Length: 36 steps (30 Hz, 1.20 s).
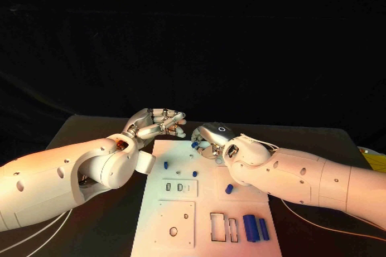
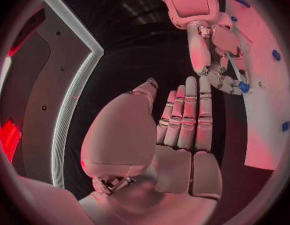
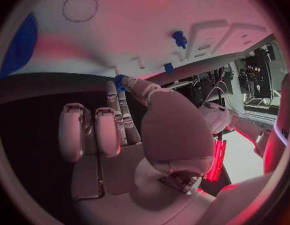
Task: Assemble the parts on the task board
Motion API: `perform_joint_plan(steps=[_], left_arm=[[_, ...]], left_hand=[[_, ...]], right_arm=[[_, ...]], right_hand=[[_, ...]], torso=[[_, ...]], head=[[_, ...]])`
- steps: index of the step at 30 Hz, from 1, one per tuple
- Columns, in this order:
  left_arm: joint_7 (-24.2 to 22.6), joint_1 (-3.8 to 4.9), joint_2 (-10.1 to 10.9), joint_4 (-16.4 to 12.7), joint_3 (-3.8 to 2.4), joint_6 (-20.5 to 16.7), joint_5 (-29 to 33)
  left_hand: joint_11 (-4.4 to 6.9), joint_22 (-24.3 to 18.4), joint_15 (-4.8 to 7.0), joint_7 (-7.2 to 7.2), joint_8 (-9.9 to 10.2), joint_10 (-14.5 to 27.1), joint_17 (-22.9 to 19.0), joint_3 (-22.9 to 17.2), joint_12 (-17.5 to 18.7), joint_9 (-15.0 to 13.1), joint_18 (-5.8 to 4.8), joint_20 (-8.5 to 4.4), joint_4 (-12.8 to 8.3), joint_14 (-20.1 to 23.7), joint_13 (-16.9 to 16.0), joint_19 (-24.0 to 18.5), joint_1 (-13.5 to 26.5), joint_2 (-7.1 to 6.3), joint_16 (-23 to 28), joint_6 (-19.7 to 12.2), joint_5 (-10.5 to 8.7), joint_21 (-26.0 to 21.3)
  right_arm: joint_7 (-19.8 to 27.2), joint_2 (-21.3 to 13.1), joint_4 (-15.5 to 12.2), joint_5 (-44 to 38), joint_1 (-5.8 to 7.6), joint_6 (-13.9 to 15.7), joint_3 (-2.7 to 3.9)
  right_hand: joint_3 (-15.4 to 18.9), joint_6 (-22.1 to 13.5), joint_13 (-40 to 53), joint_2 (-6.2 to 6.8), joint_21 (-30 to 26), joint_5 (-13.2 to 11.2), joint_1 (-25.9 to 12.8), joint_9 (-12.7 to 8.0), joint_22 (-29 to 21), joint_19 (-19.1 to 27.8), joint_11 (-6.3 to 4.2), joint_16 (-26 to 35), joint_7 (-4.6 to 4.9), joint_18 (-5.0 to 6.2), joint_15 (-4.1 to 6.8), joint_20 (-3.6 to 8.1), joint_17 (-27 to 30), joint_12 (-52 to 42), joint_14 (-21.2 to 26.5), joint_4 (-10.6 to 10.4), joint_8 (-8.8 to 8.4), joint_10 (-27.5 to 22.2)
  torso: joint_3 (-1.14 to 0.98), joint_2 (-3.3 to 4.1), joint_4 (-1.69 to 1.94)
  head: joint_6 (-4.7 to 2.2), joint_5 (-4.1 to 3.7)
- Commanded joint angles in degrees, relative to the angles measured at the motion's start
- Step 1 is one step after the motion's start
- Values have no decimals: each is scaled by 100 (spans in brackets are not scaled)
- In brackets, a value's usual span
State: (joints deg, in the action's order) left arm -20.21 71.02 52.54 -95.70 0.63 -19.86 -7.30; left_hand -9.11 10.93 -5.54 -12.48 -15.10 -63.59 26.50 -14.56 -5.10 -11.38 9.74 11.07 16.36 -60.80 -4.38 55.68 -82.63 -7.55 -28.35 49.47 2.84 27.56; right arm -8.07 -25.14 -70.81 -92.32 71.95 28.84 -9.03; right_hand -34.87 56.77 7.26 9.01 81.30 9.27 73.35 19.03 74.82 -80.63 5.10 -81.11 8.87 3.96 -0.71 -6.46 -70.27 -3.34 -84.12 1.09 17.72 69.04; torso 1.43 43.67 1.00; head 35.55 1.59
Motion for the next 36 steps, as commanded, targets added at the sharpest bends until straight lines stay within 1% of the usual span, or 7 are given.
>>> perform_joint_plan(steps=[1,11,20,24,27,30,36], left_arm=[[-56,16,-14,-7,-5,75,-13],[-55,34,-21,-2,-5,77,-11],[-57,39,-26,4,-5,81,-11],[-56,40,-42,15,-5,88,-11],[-54,40,-49,24,-5,91,-11],[-53,40,-55,34,-5,92,-10],[-53,39,-63,51,-5,93,-7]], left_hand=[[-7,-9,-2,-63,27,30,5,15,31,-8,49,5,10,39,-5,-37,39,8,-14,-45,8,-17],[-7,-9,-2,-63,27,30,5,15,31,-8,49,5,10,39,-5,-37,39,8,-14,-45,8,-17],[-7,-9,-2,-63,27,30,5,15,31,-8,49,5,10,39,-5,-37,39,8,-14,-45,8,-17],[-7,-9,-2,-63,27,30,5,15,31,-8,49,5,10,39,-5,-37,39,8,-14,-45,8,-17],[-7,-9,-2,-63,27,30,5,15,31,-8,49,5,10,39,-5,-37,39,8,-14,-45,8,-17],[-9,-10,-4,-66,29,31,15,17,33,-11,51,9,12,51,-8,-47,40,11,-16,-46,8,-17],[-10,-10,-5,-67,29,32,17,16,33,-12,52,10,12,53,-8,-48,40,12,-16,-46,8,-17]], right_arm=[[-15,15,29,-78,2,-249,2],[-78,47,115,-81,2,-431,1],[-104,121,188,-87,0,-370,1],[-112,163,218,-87,-1,-377,1],[-111,176,231,-86,-1,-377,1],[-104,179,237,-84,-2,-353,0],[-88,176,228,-77,-3,-352,0]], right_hand=[[-19,-30,-6,2,-10,-24,-37,4,-6,21,12,-31,9,-57,2,-26,8,-29,-228,-1,14,-37],[-10,-49,-6,18,-17,-49,-73,20,-13,30,21,-31,18,-54,-4,-31,22,-28,-224,-22,12,-49],[-6,-133,-19,64,-91,-64,-127,46,-124,113,52,-4,47,-28,-28,-49,99,-12,-201,-54,-20,-154],[-8,-204,-31,95,-126,-85,-157,59,-171,149,80,7,76,-17,-51,-69,133,-13,-189,-75,-53,-242],[-1,-245,-40,123,-159,-103,-176,68,-217,182,98,24,95,-6,-67,-82,179,-14,-176,-85,-74,-301],[7,-269,-45,145,-185,-110,-189,73,-254,208,109,37,105,2,-76,-91,210,-16,-167,-92,-86,-335],[16,-295,-43,169,-174,-107,-196,77,-230,194,111,33,109,-2,-81,-99,206,-28,-167,-93,-101,-338]], torso=[[3,4,-4],[5,1,0],[8,3,-11],[9,7,2],[8,9,5],[7,5,-8],[7,3,-15]], head=[[1,5],[7,0],[4,8],[7,-2],[26,2],[42,7],[43,16]])
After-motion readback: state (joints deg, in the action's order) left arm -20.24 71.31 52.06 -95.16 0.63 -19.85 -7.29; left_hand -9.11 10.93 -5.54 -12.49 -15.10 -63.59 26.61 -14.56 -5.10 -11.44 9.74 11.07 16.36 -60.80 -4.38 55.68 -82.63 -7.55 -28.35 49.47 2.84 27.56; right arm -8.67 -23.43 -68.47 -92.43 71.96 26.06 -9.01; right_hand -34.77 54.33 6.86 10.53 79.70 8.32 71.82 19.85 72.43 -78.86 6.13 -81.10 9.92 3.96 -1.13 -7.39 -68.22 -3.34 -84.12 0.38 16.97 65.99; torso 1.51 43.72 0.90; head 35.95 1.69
